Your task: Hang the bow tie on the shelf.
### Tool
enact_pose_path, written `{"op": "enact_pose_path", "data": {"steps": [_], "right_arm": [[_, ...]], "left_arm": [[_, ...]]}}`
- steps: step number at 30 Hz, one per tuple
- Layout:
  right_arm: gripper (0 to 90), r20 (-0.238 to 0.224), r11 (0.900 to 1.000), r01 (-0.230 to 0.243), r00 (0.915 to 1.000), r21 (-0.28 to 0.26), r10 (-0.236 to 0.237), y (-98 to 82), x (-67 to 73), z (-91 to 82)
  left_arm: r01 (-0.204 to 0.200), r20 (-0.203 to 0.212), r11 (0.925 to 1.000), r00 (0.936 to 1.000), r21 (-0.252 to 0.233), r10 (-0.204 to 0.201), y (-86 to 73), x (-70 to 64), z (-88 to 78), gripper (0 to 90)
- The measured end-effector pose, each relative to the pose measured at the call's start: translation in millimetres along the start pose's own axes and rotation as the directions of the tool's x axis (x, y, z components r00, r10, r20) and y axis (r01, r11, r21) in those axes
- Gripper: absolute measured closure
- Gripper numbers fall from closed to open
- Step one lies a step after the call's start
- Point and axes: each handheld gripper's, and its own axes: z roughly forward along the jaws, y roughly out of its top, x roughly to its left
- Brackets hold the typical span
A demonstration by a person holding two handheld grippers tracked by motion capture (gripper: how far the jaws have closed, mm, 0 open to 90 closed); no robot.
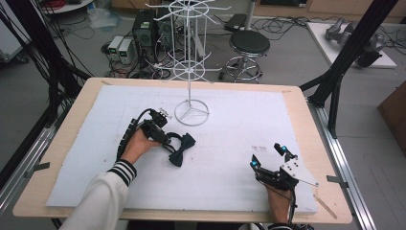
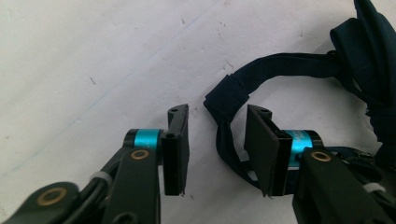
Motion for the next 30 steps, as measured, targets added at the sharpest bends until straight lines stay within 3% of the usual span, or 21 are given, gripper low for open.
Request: {"op": "enact_pose_path", "data": {"steps": [4,5,10,16,24,27,30], "right_arm": [[8.9,0.0,1.0,0.001,1.0,0.0,-0.001,0.0,0.0,0.1],[9.0,-0.001,1.0,0.0,1.0,0.0,0.0,0.0,0.0,0.0],[9.0,-0.001,1.0,-0.001,1.0,-0.001,0.001,0.0,0.0,0.0],[9.0,-0.001,1.0,-0.002,1.0,-0.001,0.002,-0.1,0.1,-0.1],[9.0,-0.001,1.0,-0.001,1.0,-0.001,0.001,-0.1,0.1,-0.1],[8.9,-0.001,1.0,-0.001,1.0,-0.001,0.001,0.0,0.2,-0.1],[9.0,0.0,1.0,-0.001,1.0,0.0,0.001,0.0,0.4,-0.1]], "left_arm": [[0.006,0.003,0.9999,1.0,0.011,-0.006,0.3,-0.7,0.3,66.4],[0.007,0.01,0.9999,0.9999,0.012,-0.007,0.5,-0.6,0.1,71.7],[-0.004,0.016,0.9999,0.9999,0.011,0.004,0.2,-0.4,-1.7,81.3],[-0.012,0.012,0.9999,0.9999,0.004,0.012,-0.9,-1.2,-4.1,84.6],[-0.057,0.018,0.9946,0.9981,-0.087,0.059,-5.8,-3.6,-14.6,85.4],[-0.08,0.013,0.9846,0.9965,-0.155,0.083,-6.8,-4.9,-24.1,85.6],[-0.084,0.016,0.9784,0.9959,-0.189,0.089,-6.9,-6.0,-28.4,85.7]]}}
